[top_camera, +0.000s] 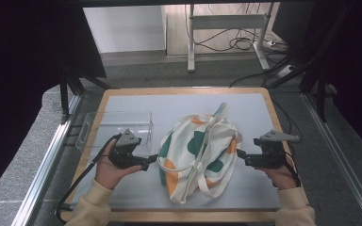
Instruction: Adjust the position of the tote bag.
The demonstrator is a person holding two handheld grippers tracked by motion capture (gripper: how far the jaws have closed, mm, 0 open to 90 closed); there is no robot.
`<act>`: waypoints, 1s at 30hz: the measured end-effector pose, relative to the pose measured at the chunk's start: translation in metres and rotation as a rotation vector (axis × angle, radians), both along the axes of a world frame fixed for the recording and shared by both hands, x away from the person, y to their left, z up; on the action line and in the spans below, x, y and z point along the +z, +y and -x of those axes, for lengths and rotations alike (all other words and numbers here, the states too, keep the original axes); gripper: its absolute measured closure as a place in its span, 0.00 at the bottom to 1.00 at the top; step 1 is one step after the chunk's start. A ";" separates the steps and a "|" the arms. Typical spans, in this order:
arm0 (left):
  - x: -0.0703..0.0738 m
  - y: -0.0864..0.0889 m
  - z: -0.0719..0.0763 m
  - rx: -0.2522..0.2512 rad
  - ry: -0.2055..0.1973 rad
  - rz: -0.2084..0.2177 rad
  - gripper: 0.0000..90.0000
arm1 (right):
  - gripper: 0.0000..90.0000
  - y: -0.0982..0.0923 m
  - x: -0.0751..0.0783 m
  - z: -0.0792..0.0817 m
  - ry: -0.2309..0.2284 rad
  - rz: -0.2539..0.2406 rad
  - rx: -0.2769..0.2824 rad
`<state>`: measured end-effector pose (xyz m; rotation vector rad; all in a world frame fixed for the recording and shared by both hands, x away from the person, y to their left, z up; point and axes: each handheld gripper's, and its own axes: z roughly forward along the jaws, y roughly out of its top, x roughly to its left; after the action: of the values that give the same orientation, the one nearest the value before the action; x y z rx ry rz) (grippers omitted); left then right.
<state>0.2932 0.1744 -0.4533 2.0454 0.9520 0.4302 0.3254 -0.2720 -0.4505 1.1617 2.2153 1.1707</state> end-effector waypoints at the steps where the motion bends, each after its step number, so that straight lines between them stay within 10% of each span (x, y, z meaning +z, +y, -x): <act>1: 0.000 0.000 0.000 0.003 -0.002 -0.003 0.14 | 0.18 0.000 0.000 0.000 -0.002 0.002 0.000; 30: 0.010 0.000 0.013 -0.075 0.063 0.099 0.21 | 0.19 -0.009 -0.003 0.001 0.007 0.017 -0.042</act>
<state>0.2801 0.1741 -0.4429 2.0074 0.9124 0.2740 0.3240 -0.2809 -0.4537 1.2014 2.1912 1.1308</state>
